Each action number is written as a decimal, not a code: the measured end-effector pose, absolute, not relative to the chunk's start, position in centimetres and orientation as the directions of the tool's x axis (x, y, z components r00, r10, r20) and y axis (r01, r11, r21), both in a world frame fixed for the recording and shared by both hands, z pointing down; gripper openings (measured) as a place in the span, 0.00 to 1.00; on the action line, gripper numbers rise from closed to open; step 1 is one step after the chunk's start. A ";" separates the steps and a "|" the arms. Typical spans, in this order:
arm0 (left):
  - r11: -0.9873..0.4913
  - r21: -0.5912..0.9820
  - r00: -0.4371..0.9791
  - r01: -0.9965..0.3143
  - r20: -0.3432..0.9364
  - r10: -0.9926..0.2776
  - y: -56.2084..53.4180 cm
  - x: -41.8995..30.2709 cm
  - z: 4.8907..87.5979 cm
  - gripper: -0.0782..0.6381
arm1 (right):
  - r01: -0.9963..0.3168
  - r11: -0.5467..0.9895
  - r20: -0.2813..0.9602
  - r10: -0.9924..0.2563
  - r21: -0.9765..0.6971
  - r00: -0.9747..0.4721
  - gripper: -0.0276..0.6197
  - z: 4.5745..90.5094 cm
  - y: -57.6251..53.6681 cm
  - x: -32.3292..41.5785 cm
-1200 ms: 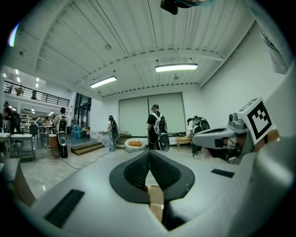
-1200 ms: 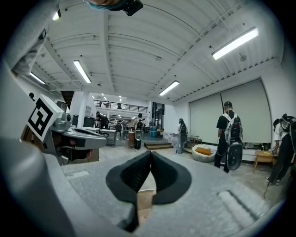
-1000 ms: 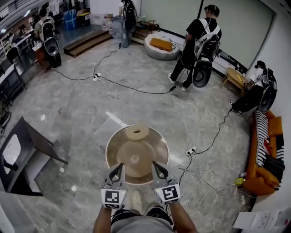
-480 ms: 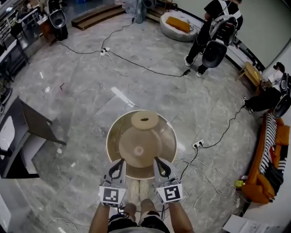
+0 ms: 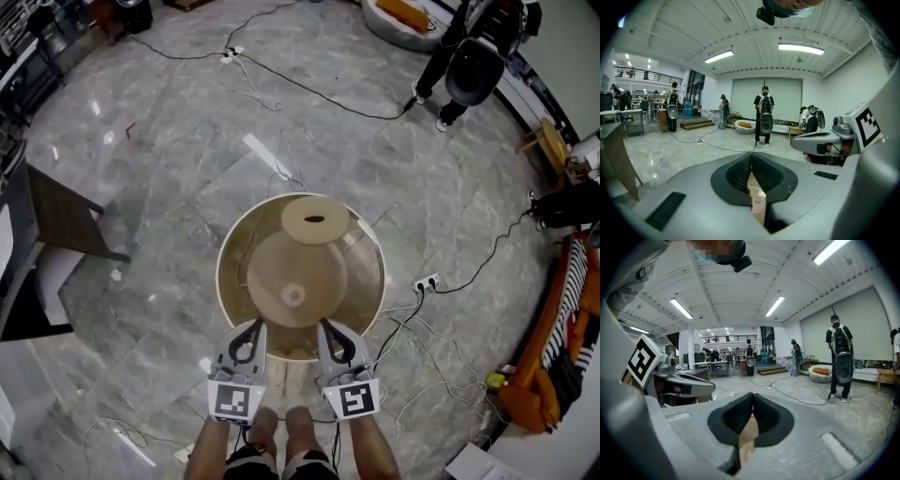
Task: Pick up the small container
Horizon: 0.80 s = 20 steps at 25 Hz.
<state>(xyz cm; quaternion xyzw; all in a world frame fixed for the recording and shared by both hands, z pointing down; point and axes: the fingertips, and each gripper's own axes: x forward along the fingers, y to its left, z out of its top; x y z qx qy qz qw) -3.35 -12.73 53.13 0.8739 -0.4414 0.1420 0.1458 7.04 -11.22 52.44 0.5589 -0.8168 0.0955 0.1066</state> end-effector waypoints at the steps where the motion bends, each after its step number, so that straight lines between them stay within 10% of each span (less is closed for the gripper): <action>1: -0.562 0.132 0.565 -0.816 0.380 -0.732 -12.9 -3.4 54.0 0.13 | -0.929 0.369 0.294 -0.884 -0.037 -0.363 0.04 53.4 -11.4 6.8; 20: -0.478 0.185 0.507 -0.859 0.442 -0.740 -14.2 -4.5 70.0 0.13 | -0.913 0.397 0.389 -0.829 -0.095 -0.401 0.04 71.2 -13.0 6.4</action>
